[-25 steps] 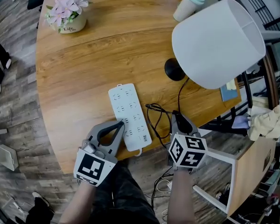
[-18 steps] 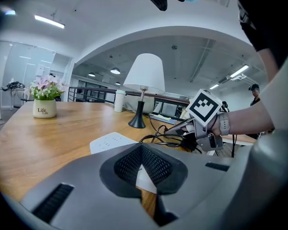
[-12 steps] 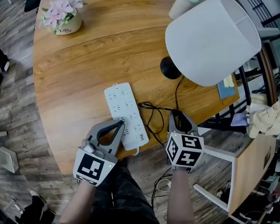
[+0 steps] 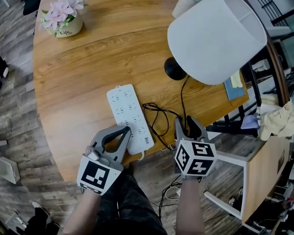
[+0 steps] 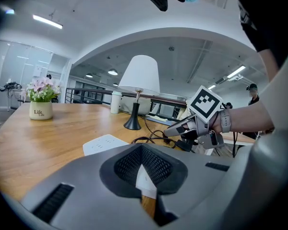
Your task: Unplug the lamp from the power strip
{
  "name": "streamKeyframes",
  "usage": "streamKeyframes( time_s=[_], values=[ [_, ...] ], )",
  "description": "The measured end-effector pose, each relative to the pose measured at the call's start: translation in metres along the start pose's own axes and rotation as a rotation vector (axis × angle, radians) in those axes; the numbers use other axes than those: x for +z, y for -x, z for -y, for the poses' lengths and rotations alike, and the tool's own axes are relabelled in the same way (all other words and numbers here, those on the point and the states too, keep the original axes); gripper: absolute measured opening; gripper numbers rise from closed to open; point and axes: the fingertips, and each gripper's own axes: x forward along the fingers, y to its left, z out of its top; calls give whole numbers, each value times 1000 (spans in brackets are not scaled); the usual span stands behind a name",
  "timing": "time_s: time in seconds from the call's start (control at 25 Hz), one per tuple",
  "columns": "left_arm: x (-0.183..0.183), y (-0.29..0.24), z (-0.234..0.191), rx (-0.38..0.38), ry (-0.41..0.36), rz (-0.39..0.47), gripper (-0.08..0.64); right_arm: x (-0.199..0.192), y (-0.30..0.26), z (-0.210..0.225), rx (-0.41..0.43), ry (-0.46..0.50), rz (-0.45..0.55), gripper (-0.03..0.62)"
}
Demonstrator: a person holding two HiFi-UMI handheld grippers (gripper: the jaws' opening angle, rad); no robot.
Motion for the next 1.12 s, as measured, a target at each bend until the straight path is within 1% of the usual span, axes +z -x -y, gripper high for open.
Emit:
streamKeyframes(
  time_s=[0.12, 0.24, 0.32, 0.4, 0.48, 0.56, 0.64, 0.84, 1.12],
  values=[
    [-2, 4, 2, -4, 13, -12, -4, 1, 5, -2, 1, -6, 18, 152],
    [-2, 7, 1, 1, 15, -7, -5, 4, 10, -5, 8, -6, 38, 152],
    [-2, 8, 2, 0, 20, -7, -5, 6, 13, -11, 26, 2, 55, 147],
    [-1, 10, 1, 4, 8, 10, -5, 7, 16, -20, 60, 15, 75, 144],
    [-2, 13, 1, 8, 11, 19, -5, 8, 20, -31, 84, 32, 103, 113],
    [-1, 17, -1, 14, 18, 23, -3, 10, 26, -42, 101, 52, 142, 47],
    [2, 21, -3, 24, 31, 27, -3, 15, 32, -55, 139, 60, 183, 8],
    [12, 31, -4, 52, 62, 71, -5, 24, 49, -83, 246, 50, 266, 8],
    [36, 55, -10, 114, 40, 129, -4, 41, 80, -122, 357, 81, 345, 8]
  ],
)
